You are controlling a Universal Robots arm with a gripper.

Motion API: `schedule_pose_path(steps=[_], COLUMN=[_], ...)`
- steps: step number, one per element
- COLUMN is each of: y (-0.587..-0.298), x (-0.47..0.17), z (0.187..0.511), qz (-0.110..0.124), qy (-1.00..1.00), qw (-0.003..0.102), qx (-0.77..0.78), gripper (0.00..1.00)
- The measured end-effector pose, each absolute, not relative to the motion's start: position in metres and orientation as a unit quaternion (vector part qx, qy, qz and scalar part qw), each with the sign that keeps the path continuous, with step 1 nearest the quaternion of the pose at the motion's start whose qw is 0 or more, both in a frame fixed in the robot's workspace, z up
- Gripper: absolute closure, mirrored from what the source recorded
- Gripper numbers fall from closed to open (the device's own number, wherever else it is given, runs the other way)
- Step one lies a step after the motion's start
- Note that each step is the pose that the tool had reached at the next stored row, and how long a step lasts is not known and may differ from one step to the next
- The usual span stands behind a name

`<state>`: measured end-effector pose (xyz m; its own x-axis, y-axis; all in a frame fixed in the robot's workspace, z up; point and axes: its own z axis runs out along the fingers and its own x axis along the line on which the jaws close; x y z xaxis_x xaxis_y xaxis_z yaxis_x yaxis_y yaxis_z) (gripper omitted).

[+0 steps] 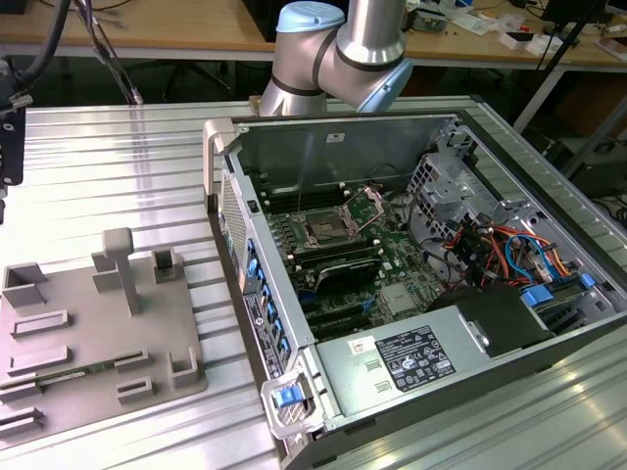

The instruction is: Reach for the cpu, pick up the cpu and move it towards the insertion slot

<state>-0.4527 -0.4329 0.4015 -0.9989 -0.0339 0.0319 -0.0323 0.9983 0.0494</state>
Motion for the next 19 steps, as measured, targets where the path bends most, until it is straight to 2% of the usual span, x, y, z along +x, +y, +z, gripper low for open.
schedule_pose_path(steps=[19], y=[-0.433], x=[-0.432], z=[0.405], qz=[-0.024], qy=[-0.999], qw=[0.016], qx=[0.017], gripper=[0.45])
